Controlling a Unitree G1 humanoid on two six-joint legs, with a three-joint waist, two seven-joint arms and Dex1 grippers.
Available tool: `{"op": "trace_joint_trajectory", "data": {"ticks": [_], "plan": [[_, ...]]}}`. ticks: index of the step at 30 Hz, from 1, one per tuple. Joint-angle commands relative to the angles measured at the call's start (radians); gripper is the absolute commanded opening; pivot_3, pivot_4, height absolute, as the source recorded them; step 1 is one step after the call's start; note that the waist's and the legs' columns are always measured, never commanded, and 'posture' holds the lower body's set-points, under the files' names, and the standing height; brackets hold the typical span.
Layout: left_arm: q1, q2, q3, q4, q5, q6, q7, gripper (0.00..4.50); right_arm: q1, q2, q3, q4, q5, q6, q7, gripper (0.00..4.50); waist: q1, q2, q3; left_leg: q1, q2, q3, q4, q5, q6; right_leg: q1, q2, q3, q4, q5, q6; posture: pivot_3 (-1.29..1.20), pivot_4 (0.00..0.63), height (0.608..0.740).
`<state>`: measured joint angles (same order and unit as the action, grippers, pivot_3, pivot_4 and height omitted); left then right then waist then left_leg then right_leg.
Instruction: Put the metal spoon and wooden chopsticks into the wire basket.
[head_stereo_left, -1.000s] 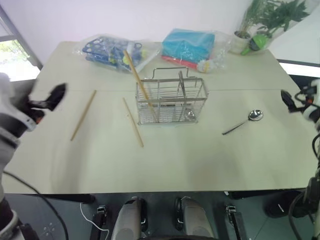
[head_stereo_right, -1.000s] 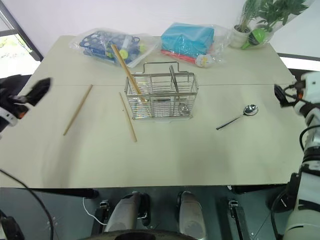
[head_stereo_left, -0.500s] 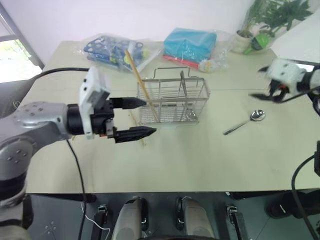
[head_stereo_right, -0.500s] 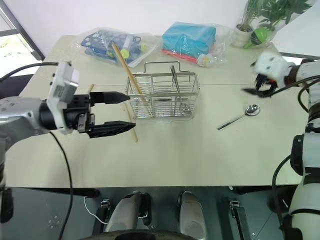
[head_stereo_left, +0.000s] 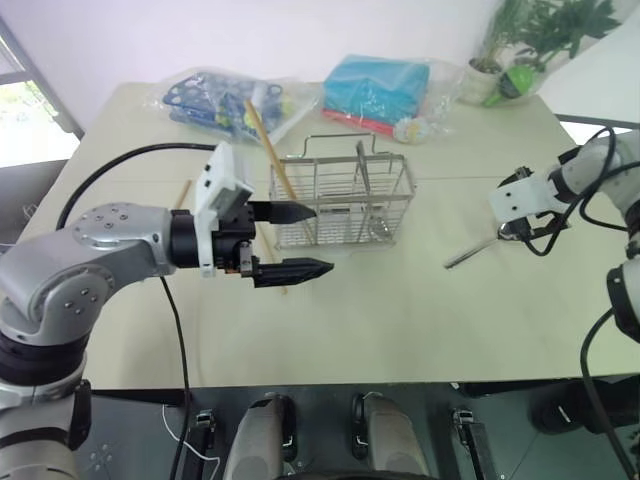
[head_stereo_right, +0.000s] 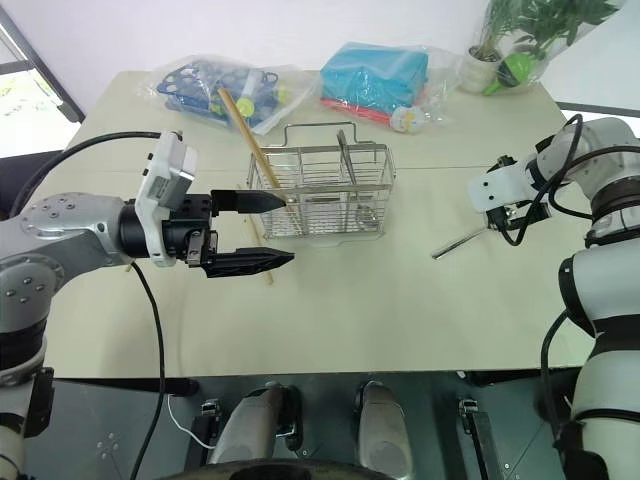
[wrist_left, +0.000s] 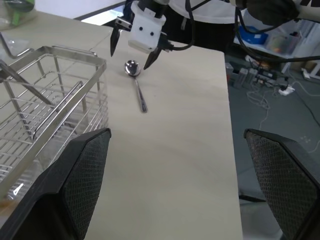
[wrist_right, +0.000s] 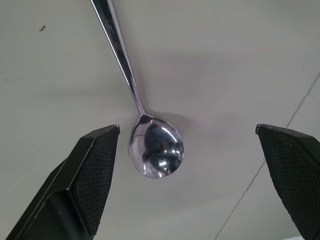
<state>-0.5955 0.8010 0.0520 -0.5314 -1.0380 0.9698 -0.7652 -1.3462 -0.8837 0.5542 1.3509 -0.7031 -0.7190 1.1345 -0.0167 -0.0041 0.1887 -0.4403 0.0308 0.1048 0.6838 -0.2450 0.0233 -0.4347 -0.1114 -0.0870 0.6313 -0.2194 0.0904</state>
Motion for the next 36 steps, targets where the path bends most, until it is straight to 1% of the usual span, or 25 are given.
{"op": "trace_joint_trajectory", "data": {"ticks": [1, 7, 16, 21, 24, 25, 26, 27, 33, 34, 36], "plan": [[-0.016, -0.013, -0.016, -0.021, -0.011, 0.0, -0.013, 4.48, -0.027, 0.011, 0.022, 0.007, -0.025, 0.003, 0.041, 4.5, 0.001, 0.0, 0.0, 0.0, 0.0, 0.0, 0.0, 0.0, 0.0, 0.0, 0.0, 0.0, 0.0, 0.0, 0.0, 0.0, 0.15, 0.715], [-0.034, -0.021, -0.055, -0.025, 0.023, -0.014, -0.036, 4.48, -0.01, 0.042, 0.034, 0.012, -0.036, 0.004, 0.027, 4.5, -0.001, 0.0, 0.0, 0.0, 0.0, 0.0, 0.0, 0.0, 0.0, 0.0, 0.0, 0.0, 0.0, 0.0, 0.0, 0.0, 0.15, 0.715], [-0.059, -0.021, -0.043, -0.026, 0.01, 0.0, -0.027, 4.48, 0.002, 0.065, 0.067, 0.014, -0.079, -0.017, -0.016, 4.5, -0.001, 0.0, 0.0, 0.0, 0.0, 0.0, 0.0, 0.0, 0.0, 0.0, 0.0, 0.0, 0.0, 0.0, 0.0, 0.0, 0.15, 0.715], [-0.067, -0.022, -0.041, -0.027, 0.005, 0.005, -0.02, 4.48, 0.017, 0.062, 0.102, 0.018, -0.115, -0.025, -0.036, 4.5, -0.001, 0.0, 0.0, 0.0, 0.0, 0.0, 0.0, 0.0, 0.0, 0.0, 0.0, 0.0, 0.0, 0.0, 0.0, 0.0, 0.15, 0.715], [-0.069, -0.019, -0.038, -0.033, -0.002, 0.01, -0.015, 4.48, 0.033, 0.062, 0.102, 0.02, -0.114, -0.033, -0.046, 4.5, -0.001, 0.0, 0.0, 0.0, 0.0, 0.0, 0.0, 0.0, 0.0, 0.001, 0.0, 0.0, 0.0, 0.0, 0.0, 0.0, 0.15, 0.715], [-0.069, -0.018, -0.038, -0.035, -0.003, 0.011, -0.014, 4.5, 0.035, 0.064, 0.097, 0.021, -0.108, -0.034, -0.048, 3.99, -0.001, 0.0, 0.0, 0.0, 0.0, 0.0, 0.0, 0.0, 0.0, 0.0, 0.0, 0.0, 0.0, 0.0, 0.0, 0.0, 0.15, 0.715], [-0.068, -0.017, -0.037, -0.037, -0.004, 0.012, -0.013, 4.5, 0.037, 0.066, 0.093, 0.021, -0.103, -0.029, -0.05, 3.72, -0.002, 0.0, 0.0, 0.0, 0.0, 0.0, 0.0, 0.0, 0.0, 0.0, 0.0, 0.0, 0.0, 0.0, 0.0, 0.0, 0.15, 0.715], [-0.068, -0.016, -0.037, -0.038, -0.004, 0.012, -0.012, 4.5, 0.039, 0.068, 0.091, 0.022, -0.1, -0.027, -0.052, 3.32, -0.003, 0.0, 0.0, 0.001, 0.0, 0.0, 0.0, 0.0, 0.0, 0.001, 0.0, 0.0, 0.0, 0.0, 0.0, 0.0, 0.15, 0.715], [-0.075, -0.01, -0.032, -0.039, -0.012, 0.017, -0.009, 4.5, 0.05, 0.076, 0.071, 0.025, -0.074, -0.015, -0.044, 0.17, -0.003, 0.0, 0.0, 0.001, 0.0, 0.0, 0.0, 0.0, 0.0, 0.001, 0.0, 0.0, 0.001, 0.0, 0.0, 0.0, 0.15, 0.715], [-0.077, -0.01, -0.03, -0.039, -0.013, 0.018, -0.008, 4.5, 0.052, 0.076, 0.067, 0.025, -0.069, -0.014, -0.041, 0.08, -0.002, 0.0, 0.0, 0.001, 0.0, 0.0, 0.0, 0.0, 0.0, 0.001, 0.0, 0.0, 0.001, 0.0, 0.0, 0.0, 0.15, 0.715], [-0.08, -0.011, -0.029, -0.039, -0.014, 0.02, -0.006, 4.5, 0.058, 0.075, 0.061, 0.024, -0.064, -0.014, -0.037, 0.08, -0.001, 0.0, 0.0, 0.001, 0.0, 0.0, 0.0, 0.0, 0.0, 0.001, 0.0, 0.0, 0.001, 0.0, 0.0, 0.0, 0.15, 0.715]]}}
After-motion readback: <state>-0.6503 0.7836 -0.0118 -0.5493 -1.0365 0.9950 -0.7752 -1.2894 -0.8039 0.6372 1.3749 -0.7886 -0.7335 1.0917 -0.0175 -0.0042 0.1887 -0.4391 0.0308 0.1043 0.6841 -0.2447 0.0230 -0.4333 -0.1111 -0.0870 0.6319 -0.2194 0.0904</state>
